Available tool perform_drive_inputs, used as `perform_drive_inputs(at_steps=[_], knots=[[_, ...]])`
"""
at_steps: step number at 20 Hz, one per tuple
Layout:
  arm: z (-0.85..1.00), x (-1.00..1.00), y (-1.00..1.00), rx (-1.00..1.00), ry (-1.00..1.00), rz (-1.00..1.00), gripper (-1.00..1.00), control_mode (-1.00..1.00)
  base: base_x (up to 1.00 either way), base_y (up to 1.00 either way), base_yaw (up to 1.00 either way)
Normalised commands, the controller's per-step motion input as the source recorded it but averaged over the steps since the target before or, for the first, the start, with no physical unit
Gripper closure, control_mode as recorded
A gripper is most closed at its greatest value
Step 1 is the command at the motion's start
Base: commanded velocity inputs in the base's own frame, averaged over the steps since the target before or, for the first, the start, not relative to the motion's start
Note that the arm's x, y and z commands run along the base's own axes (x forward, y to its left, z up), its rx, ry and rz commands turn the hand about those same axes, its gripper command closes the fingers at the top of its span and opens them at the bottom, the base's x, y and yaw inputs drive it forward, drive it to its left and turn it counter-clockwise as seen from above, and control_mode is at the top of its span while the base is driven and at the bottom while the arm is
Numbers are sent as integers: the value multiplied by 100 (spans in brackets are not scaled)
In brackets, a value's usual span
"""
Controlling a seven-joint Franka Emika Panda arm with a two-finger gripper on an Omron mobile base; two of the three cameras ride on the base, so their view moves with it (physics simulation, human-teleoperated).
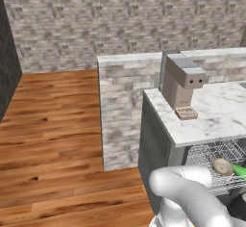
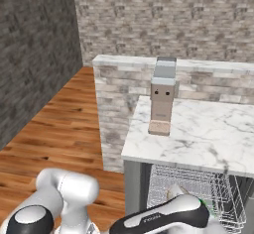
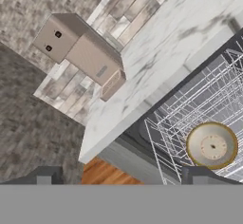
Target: Pick up the cup and bowl from the counter, place them in the dishwasher, and close the dishwasher door.
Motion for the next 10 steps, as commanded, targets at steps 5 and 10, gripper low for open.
perform_drive_inputs(at_steps=[5,10], knots=[[0,-43,35,0,-1,0,-100,-100,0,0,0],[0,-74,10,0,-4,0,-100,-100,0,0,0]])
